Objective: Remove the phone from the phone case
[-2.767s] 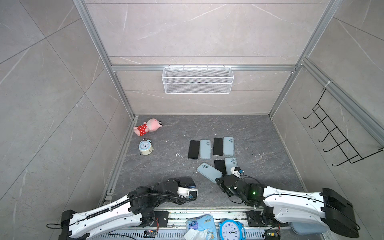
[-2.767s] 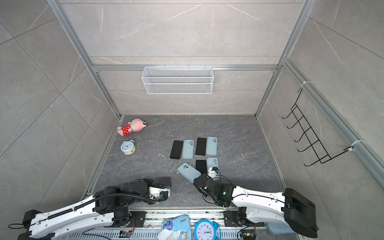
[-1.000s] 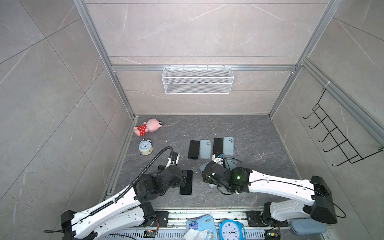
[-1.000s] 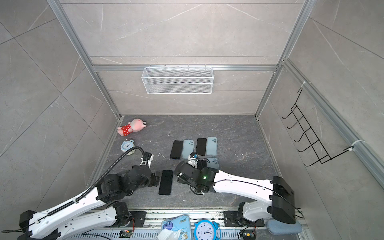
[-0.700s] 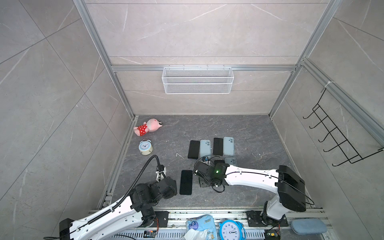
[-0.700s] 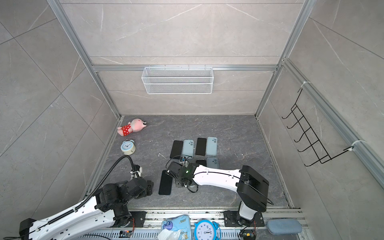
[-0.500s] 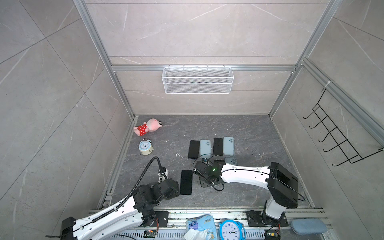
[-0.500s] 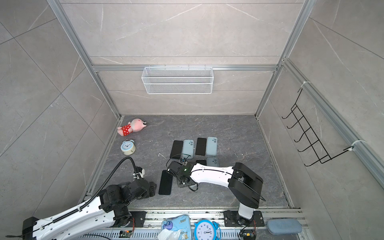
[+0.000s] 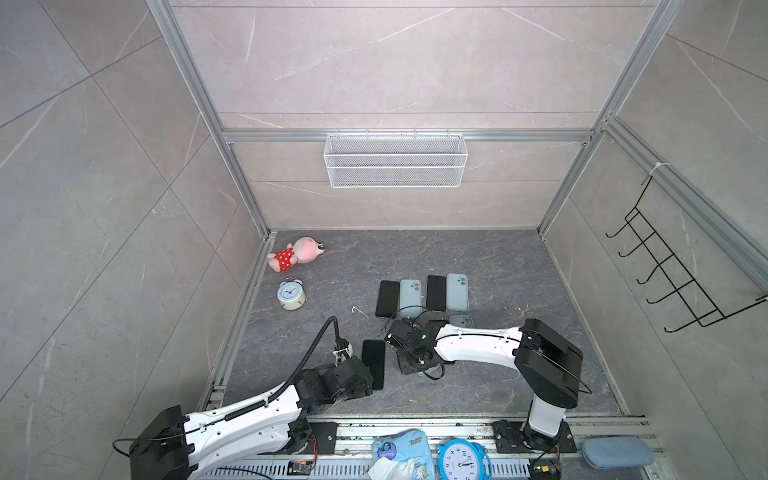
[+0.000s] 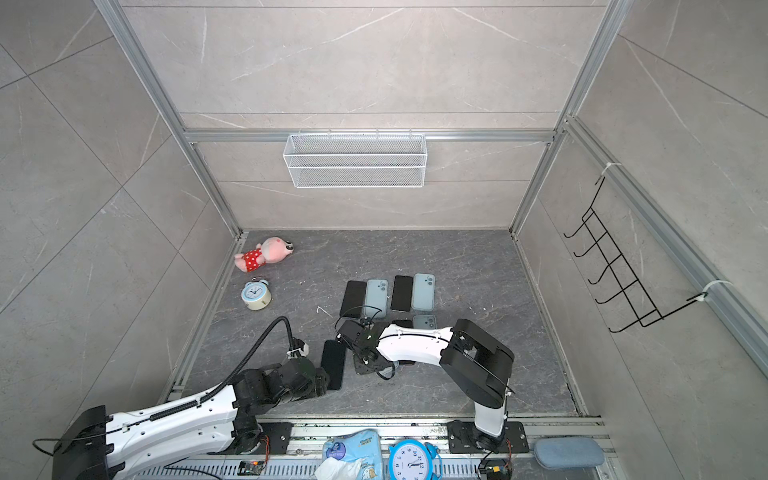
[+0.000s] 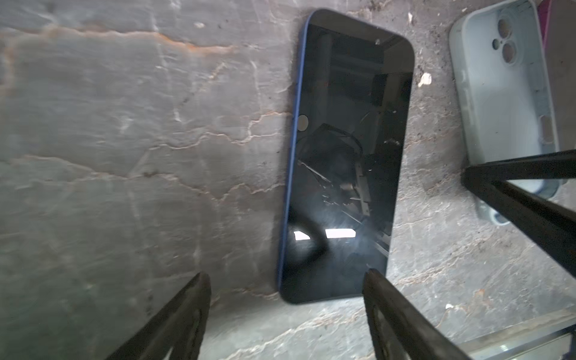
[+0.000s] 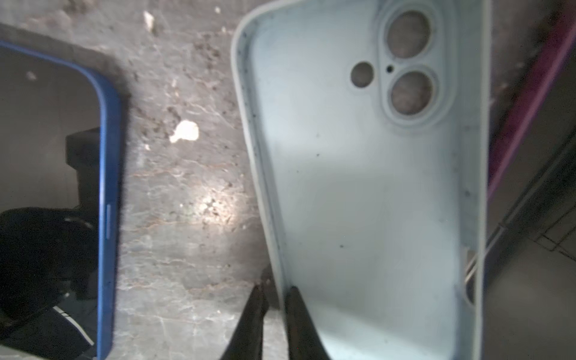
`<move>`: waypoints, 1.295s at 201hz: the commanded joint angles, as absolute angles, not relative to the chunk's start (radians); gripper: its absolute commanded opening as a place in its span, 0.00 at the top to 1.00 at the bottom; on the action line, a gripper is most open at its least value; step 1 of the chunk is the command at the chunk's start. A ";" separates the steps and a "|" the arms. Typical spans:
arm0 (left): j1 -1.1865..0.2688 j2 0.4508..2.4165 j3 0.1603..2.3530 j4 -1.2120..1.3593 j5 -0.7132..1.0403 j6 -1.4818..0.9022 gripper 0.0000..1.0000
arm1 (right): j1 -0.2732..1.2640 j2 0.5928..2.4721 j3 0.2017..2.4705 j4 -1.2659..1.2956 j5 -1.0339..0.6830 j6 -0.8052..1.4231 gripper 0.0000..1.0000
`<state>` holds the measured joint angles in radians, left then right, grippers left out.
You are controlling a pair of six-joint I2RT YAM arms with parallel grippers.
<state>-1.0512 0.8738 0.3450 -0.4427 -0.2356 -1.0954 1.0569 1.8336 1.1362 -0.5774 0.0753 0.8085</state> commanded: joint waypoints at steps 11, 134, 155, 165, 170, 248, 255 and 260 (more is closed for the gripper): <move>-1.052 0.945 0.349 -0.306 -0.248 -1.058 0.25 | 1.054 1.873 1.135 -0.523 0.014 0.848 0.87; -1.024 1.283 0.494 -0.080 -0.256 -0.873 0.25 | 0.942 1.800 0.944 -0.256 -0.072 1.045 0.91; -1.013 1.303 0.512 -0.065 -0.261 -0.854 0.25 | 0.934 1.800 0.947 -0.268 -0.070 1.029 0.91; -1.009 1.313 0.524 -0.060 -0.258 -0.849 0.25 | 0.930 1.802 0.947 -0.268 -0.077 1.020 0.91; -1.007 1.319 0.529 -0.058 -0.258 -0.849 0.25 | 0.929 1.805 0.947 -0.271 -0.077 1.015 0.91; -0.989 1.047 0.522 -0.257 -0.420 -0.929 0.12 | 0.925 1.543 0.916 -0.379 -0.030 0.933 0.40; -0.974 1.002 0.531 -0.297 -0.434 -0.904 0.08 | 0.924 1.493 0.917 -0.417 0.002 0.911 0.36; -0.952 0.974 0.541 -0.325 -0.438 -0.882 0.06 | 0.923 1.460 0.923 -0.454 0.047 0.885 0.32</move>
<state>-0.9974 1.1141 0.5083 -0.1879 -0.3397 -0.9131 0.9268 1.6112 0.9211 -0.3161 -0.0704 0.9596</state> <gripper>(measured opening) 0.898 0.621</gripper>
